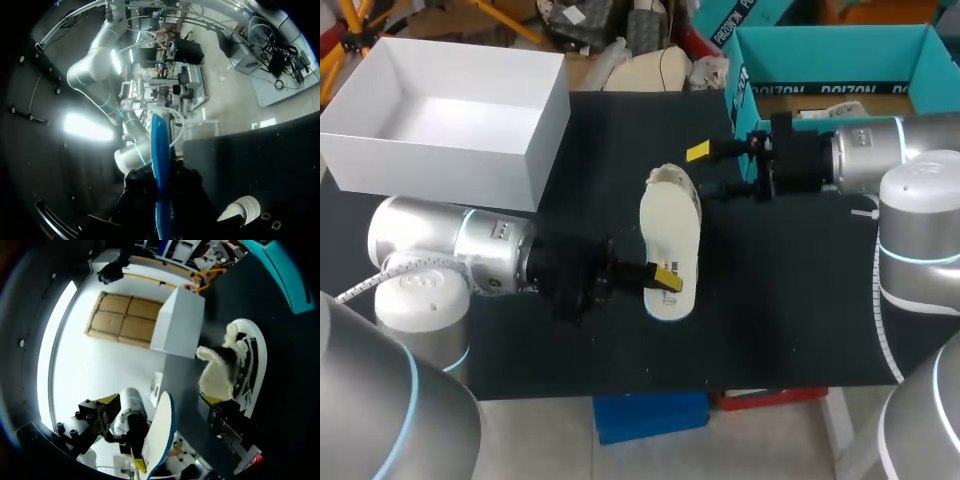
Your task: Take the shoe out of the shoebox, open the shoe tongue, remove and reinsert the insole, then place the shoe into the shoebox
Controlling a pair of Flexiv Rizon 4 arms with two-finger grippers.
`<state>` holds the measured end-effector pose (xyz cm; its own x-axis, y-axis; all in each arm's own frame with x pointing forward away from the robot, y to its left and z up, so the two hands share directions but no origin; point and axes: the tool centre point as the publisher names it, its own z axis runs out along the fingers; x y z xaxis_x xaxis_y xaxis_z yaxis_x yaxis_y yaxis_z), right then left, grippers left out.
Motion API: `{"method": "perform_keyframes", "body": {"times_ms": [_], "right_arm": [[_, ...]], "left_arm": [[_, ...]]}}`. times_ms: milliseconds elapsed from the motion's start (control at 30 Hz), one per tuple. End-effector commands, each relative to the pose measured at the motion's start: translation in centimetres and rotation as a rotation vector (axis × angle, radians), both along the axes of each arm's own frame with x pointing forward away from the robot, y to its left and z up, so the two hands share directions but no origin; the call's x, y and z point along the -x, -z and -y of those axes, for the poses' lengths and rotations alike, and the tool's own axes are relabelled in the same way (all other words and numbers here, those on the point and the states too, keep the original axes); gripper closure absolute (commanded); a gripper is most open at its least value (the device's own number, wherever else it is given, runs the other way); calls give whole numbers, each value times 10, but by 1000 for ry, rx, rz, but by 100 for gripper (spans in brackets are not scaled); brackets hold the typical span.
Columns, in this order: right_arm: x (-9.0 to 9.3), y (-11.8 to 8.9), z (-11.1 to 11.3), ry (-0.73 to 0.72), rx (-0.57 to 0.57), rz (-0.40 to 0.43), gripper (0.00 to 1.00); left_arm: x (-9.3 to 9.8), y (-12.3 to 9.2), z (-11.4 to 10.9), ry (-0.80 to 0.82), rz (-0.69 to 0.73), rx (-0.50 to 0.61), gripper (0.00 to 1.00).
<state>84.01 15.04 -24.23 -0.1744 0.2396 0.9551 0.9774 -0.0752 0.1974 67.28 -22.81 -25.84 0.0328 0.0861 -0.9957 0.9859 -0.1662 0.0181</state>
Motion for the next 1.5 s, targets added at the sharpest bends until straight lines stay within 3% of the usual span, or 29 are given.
{"method": "perform_keyframes", "body": {"times_ms": [33, 533, 900, 1500], "right_arm": [[0, 1, -1, 3, 0, 0, 0], [0, 1, -1, 3, 0, 0, 0], [0, 1, -1, 3, 0, 0, 0], [0, 1, -1, 3, 0, 0, 0]], "left_arm": [[-12, 12, -1, 6, 34, 21, 100], [-45, 22, -5, -5, 145, 33, 100], [-66, 15, -3, -12, 169, 57, 100], [-68, 15, -5, -29, 157, 52, 100]]}}
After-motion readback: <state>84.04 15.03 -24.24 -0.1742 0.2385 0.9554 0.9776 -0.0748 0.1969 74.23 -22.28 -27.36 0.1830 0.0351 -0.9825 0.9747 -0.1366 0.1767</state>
